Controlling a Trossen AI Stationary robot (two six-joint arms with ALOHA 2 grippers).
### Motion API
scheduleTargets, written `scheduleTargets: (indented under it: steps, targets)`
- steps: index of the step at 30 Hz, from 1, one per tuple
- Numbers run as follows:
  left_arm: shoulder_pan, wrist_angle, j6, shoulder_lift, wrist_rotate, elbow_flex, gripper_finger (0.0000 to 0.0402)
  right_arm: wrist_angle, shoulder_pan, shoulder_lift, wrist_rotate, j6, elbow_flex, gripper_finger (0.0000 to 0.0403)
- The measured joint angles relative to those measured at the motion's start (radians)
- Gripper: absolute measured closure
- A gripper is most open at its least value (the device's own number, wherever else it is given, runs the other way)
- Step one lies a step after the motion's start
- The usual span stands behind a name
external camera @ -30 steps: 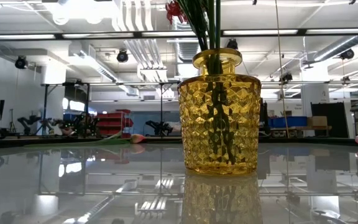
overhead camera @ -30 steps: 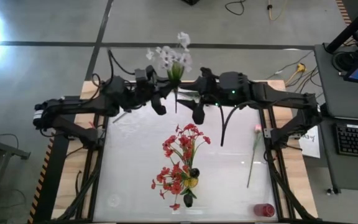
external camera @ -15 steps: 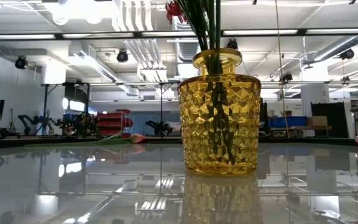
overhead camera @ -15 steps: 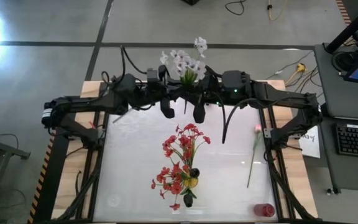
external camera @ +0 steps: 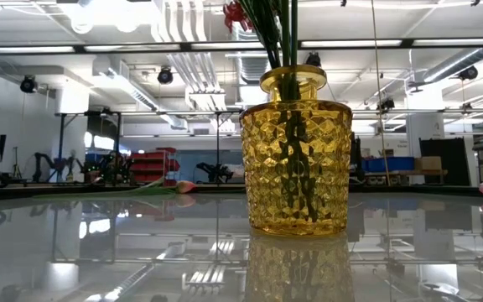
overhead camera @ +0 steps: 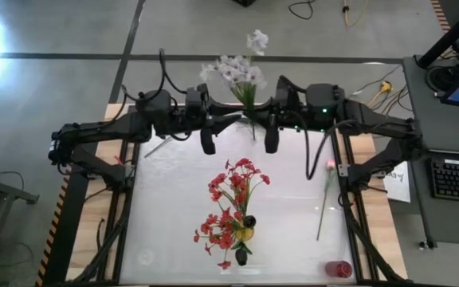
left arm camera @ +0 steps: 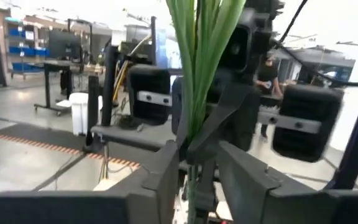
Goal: Sort flowers into vase by color
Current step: Put the left white flowers into the red vase
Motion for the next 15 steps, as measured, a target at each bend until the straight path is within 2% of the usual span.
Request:
scheduleTargets:
  steps: [4, 9, 12, 15]
  targets:
    - [-0.011, 0.013, 0.001, 0.006, 0.012, 0.01, 0.0267, -0.047, 0.004, -0.029, -0.028, -0.023, -0.003, 0.0389]
    - [-0.013, 0.123, -0.014, 0.041, 0.012, 0.009, 0.0244, -0.123, 0.04, -0.024, -0.094, -0.063, -0.01, 0.039]
    - [-0.015, 0.19, -0.018, 0.069, 0.024, 0.008, 0.0238, -0.122, 0.059, -0.012, -0.093, -0.059, -0.011, 0.039]
    - [-0.017, 0.253, -0.027, 0.091, 0.096, 0.008, 0.0239, -0.116, 0.066, -0.007, -0.044, -0.034, -0.011, 0.039]
